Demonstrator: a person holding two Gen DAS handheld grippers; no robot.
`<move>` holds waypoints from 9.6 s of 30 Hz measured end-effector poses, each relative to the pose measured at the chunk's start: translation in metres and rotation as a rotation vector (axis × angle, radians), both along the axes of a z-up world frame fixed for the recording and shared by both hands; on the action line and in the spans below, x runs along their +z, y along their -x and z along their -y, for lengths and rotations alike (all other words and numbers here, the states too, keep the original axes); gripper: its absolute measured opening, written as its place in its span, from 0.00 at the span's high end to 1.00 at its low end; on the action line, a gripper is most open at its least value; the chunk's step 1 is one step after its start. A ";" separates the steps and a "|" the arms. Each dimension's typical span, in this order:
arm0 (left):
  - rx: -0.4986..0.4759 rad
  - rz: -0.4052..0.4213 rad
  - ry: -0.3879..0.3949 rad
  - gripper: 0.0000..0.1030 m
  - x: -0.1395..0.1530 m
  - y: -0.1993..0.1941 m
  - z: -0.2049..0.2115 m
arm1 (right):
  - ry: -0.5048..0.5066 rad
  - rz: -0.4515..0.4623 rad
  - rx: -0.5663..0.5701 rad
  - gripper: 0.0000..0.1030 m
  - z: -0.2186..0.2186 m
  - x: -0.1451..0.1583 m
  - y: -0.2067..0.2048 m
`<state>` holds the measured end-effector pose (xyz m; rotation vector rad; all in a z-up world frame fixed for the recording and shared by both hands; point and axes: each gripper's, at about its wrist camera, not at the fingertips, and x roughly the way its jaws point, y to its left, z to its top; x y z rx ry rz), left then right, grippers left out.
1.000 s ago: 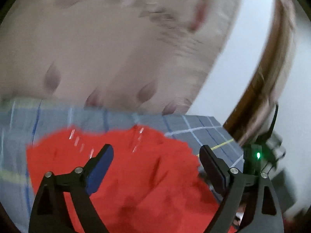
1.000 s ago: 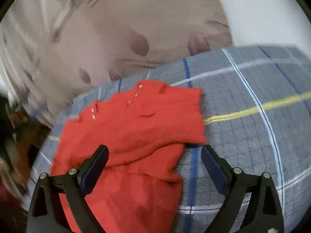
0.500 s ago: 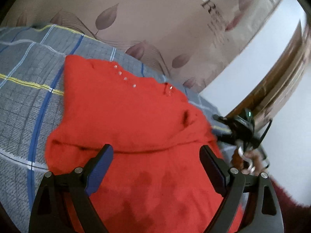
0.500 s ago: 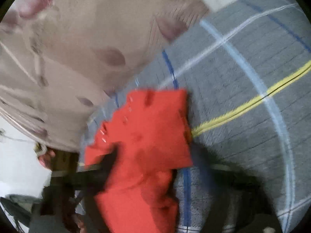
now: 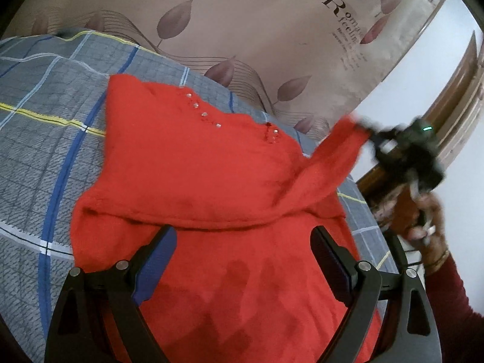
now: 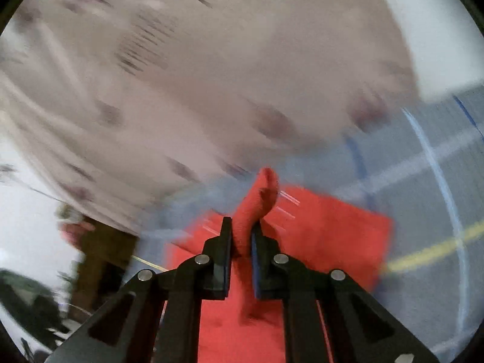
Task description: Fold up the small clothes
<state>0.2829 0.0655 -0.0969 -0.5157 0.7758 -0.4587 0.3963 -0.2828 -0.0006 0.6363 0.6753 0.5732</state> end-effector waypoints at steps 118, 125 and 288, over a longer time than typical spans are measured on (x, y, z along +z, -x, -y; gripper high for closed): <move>0.122 -0.010 -0.555 0.87 0.012 -0.055 -0.012 | -0.095 -0.103 -0.174 0.57 0.106 -0.111 0.109; 0.213 -0.042 -0.647 0.87 0.017 -0.028 -0.043 | 0.011 -0.076 -0.092 0.32 0.081 -0.117 0.222; -0.143 0.001 -0.225 0.95 0.078 0.202 -0.015 | -0.110 -0.004 0.180 0.91 0.000 -0.085 0.333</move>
